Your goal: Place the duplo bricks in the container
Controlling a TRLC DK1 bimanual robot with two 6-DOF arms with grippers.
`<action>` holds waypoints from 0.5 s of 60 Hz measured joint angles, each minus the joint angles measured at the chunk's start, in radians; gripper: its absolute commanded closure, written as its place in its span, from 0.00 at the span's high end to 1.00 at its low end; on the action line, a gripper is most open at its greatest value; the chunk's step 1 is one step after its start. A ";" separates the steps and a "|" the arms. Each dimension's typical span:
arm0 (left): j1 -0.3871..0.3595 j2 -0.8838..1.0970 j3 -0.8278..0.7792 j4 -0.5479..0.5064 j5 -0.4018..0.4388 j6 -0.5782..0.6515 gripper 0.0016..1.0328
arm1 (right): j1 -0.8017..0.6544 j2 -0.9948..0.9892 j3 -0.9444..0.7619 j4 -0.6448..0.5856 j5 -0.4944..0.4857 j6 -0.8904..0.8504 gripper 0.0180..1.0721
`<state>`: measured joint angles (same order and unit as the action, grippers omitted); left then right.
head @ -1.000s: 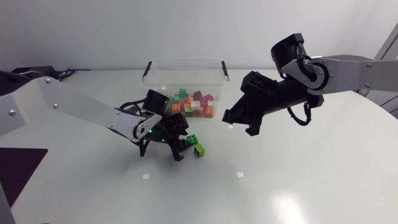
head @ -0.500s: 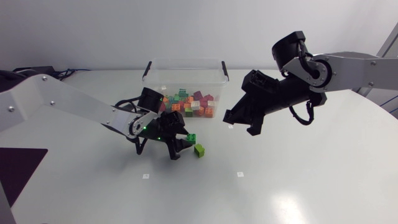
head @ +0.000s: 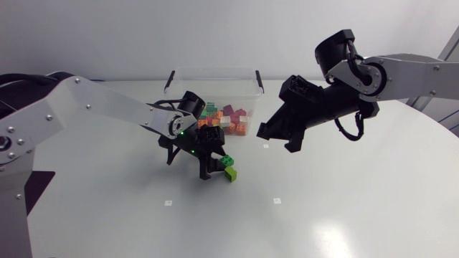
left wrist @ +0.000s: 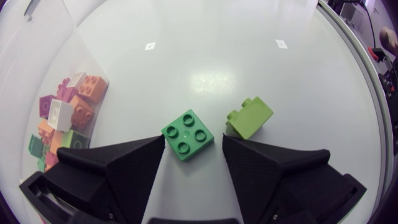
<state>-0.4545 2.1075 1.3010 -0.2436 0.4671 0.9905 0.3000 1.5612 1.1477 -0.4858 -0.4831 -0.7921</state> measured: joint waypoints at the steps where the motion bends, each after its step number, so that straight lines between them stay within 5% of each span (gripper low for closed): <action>1: 0.000 0.001 0.002 -0.002 0.000 0.004 0.63 | 0.000 0.000 0.005 -0.005 0.000 0.000 0.20; 30: -0.006 0.039 0.052 -0.021 -0.017 0.015 0.63 | 0.000 0.000 0.045 -0.013 0.000 0.000 0.20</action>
<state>-0.4606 2.1460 1.3533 -0.2642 0.4503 1.0058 0.3000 1.5612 1.1931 -0.4988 -0.4831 -0.7921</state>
